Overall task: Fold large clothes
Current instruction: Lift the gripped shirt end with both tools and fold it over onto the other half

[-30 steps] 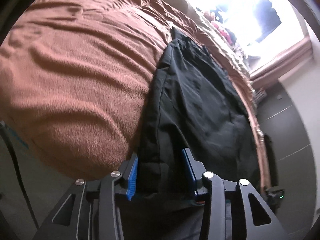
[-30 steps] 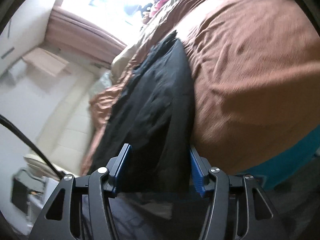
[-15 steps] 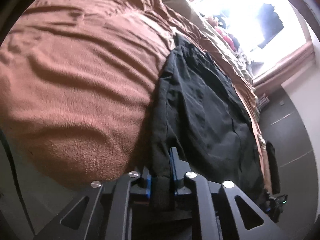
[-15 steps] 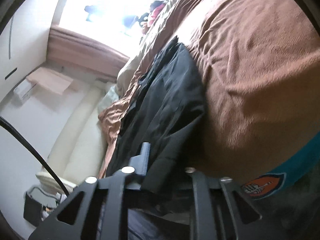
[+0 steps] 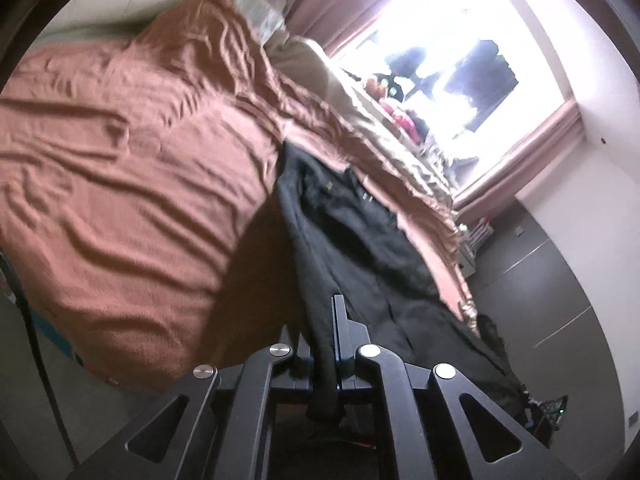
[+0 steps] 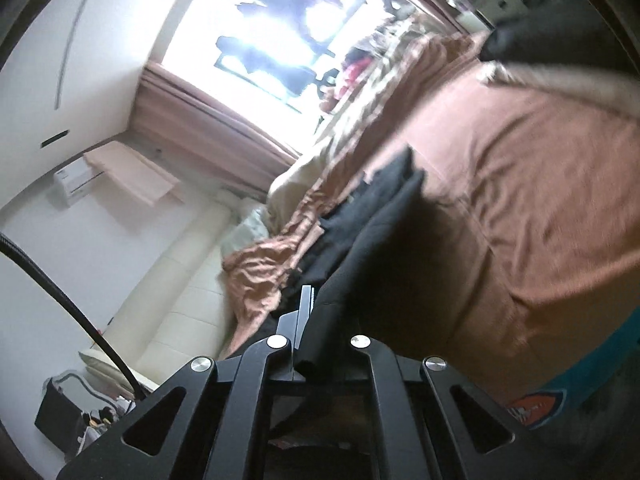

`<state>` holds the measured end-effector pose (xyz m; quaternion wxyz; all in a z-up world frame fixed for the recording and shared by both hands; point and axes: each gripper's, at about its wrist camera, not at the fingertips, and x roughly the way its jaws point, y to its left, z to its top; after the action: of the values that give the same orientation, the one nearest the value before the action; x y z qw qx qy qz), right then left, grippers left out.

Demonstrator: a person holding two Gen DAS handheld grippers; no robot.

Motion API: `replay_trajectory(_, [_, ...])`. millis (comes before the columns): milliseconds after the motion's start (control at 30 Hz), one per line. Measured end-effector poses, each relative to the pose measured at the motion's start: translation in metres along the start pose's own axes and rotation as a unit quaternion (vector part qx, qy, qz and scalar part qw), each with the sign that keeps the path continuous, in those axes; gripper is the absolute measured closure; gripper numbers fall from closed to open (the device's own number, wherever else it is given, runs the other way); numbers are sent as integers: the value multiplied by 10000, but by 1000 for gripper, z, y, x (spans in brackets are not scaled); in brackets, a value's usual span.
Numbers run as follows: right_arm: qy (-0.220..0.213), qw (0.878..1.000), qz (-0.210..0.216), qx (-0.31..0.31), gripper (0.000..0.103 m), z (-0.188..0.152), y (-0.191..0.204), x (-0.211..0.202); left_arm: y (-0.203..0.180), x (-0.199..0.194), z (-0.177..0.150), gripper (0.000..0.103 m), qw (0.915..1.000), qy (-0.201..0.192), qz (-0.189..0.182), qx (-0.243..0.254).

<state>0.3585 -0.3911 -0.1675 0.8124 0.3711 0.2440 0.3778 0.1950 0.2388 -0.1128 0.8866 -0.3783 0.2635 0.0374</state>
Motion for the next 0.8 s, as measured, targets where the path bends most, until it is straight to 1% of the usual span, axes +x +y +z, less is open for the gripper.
replay_trajectory(67, [-90,9998,108,-110,103,2,17,-12,-10,-20,5,97,9998,-151,-129,29])
replay_trajectory(133, [-160,9995,200,-188,103,6,25,-26,-20,-35,9,98,9993,-277,-222,84])
replay_trajectory(233, [-291,9983,358,-345,103,2,42,-49,-35,-64,11,97,9982,-470,-344,146])
replay_trajectory(500, [-502,9943,612,-719,103,-3,93,-105,-66,-141,12,97,9922,-969,-745,249])
replay_trajectory(533, [-520,9939,626,-743,103,-7,91,-100,-69,-147,13,97,9914,-1014,-786,262])
replay_trajectory(567, [-552,9932,666,-781,103,-7,98,-107,-72,-154,13,97,9905,-1069,-823,284])
replay_trajectory(667, [-618,9916,704,-893,103,-6,96,-103,-82,-167,15,97,9886,-1166,-870,394])
replay_trajectory(800, [-627,9901,639,-1084,103,-2,96,-91,-91,-164,25,97,9891,-1140,-793,484])
